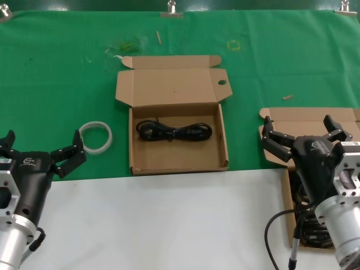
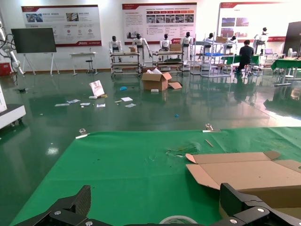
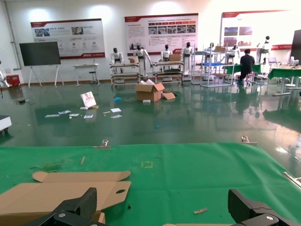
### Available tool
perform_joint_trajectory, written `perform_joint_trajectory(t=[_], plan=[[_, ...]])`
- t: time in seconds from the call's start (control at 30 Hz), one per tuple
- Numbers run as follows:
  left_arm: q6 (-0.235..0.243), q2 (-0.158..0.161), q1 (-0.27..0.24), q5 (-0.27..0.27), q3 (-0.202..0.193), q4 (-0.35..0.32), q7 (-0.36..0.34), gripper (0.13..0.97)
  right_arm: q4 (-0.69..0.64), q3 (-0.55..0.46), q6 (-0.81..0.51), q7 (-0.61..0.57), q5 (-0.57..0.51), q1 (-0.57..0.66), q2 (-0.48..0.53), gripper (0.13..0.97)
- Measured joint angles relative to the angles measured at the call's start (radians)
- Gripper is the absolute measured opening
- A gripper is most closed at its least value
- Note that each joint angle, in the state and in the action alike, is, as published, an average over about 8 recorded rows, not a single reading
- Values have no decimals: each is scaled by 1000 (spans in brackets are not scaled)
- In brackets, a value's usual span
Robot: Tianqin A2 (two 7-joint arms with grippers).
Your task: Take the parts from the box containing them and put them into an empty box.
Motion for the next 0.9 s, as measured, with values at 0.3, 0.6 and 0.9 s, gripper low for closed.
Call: perform_joint_trajectory(t=[0.3, 0.6, 0.9], plan=[[0, 0, 0, 0, 0, 0, 0, 966, 0, 0, 0, 0, 0, 0, 0, 966], [0, 0, 0, 0, 0, 0, 0, 966, 0, 0, 0, 0, 0, 0, 0, 966], [0, 0, 0, 0, 0, 0, 0, 966, 0, 0, 0, 0, 0, 0, 0, 966]])
